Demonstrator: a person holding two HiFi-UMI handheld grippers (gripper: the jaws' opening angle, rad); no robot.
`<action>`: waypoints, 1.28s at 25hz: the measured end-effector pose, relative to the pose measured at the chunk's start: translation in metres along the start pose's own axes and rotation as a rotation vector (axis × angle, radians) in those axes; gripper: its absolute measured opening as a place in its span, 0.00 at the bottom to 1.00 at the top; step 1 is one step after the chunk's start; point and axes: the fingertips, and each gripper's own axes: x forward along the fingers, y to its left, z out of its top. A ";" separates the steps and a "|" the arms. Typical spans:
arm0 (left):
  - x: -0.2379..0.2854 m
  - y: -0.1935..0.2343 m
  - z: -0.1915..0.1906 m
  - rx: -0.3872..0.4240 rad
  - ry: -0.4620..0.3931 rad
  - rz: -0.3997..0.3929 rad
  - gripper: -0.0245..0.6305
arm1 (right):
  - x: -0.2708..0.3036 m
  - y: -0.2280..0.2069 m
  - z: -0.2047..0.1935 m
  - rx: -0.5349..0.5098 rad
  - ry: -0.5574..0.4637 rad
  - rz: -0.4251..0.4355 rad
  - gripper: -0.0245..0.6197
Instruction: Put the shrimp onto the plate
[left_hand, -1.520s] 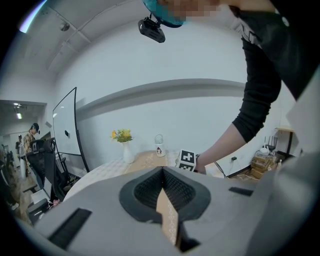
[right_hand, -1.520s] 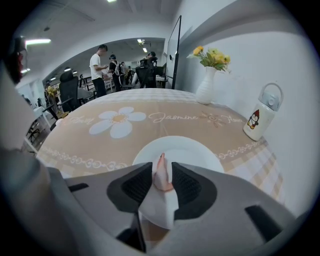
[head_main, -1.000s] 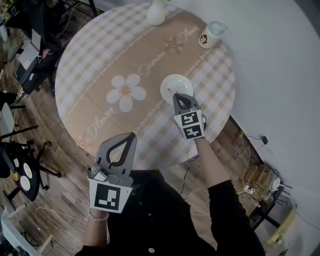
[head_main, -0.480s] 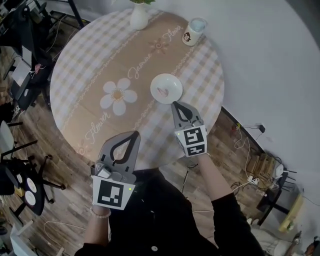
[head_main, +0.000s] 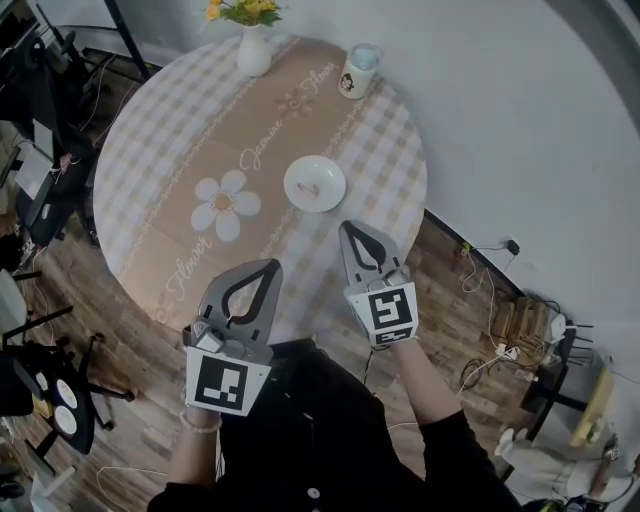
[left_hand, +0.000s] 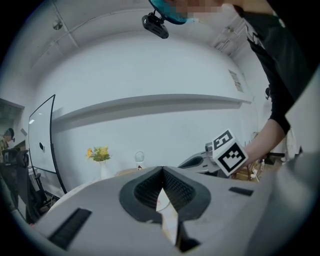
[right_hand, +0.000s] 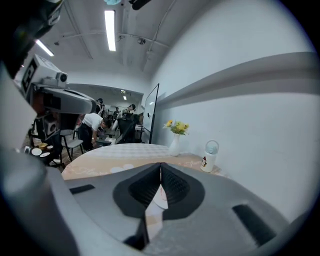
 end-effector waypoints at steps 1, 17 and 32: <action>0.000 -0.001 0.003 0.004 -0.005 -0.004 0.04 | -0.006 -0.001 0.005 0.000 -0.010 -0.008 0.04; 0.002 -0.016 0.042 0.087 -0.071 -0.062 0.04 | -0.090 -0.008 0.072 -0.017 -0.167 -0.156 0.04; -0.002 -0.020 0.043 0.095 -0.069 -0.079 0.04 | -0.121 -0.005 0.086 -0.063 -0.193 -0.208 0.04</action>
